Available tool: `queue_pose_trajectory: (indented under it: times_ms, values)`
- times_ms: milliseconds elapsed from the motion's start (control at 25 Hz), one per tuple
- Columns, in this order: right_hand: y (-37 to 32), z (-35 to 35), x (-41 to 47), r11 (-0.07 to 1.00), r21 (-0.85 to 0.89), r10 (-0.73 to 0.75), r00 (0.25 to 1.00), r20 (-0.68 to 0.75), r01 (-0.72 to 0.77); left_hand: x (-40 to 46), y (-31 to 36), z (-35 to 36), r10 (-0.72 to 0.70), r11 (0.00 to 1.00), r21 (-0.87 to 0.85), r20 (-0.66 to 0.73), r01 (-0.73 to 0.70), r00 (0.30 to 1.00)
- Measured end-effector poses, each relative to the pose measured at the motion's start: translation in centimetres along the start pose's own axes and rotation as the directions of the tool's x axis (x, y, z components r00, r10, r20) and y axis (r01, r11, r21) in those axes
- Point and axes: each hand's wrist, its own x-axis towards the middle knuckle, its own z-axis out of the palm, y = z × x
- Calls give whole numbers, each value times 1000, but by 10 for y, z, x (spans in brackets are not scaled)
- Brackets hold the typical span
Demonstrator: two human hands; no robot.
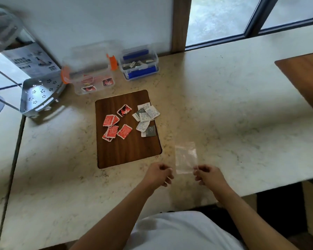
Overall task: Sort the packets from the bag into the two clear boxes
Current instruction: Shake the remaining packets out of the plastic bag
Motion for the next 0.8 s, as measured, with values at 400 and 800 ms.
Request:
queue_pose_trajectory:
  times_ms: [400, 800]
  values:
    - [77, -77, -26, 954, -295, -19, 976, -219, -48, 1, 17, 99, -116, 988, 124, 248, 88, 962]
    - [55, -55, -39, 940, -337, -156, 939, -307, 45, -3, 10, 97, -181, 983, 37, 205, 177, 962]
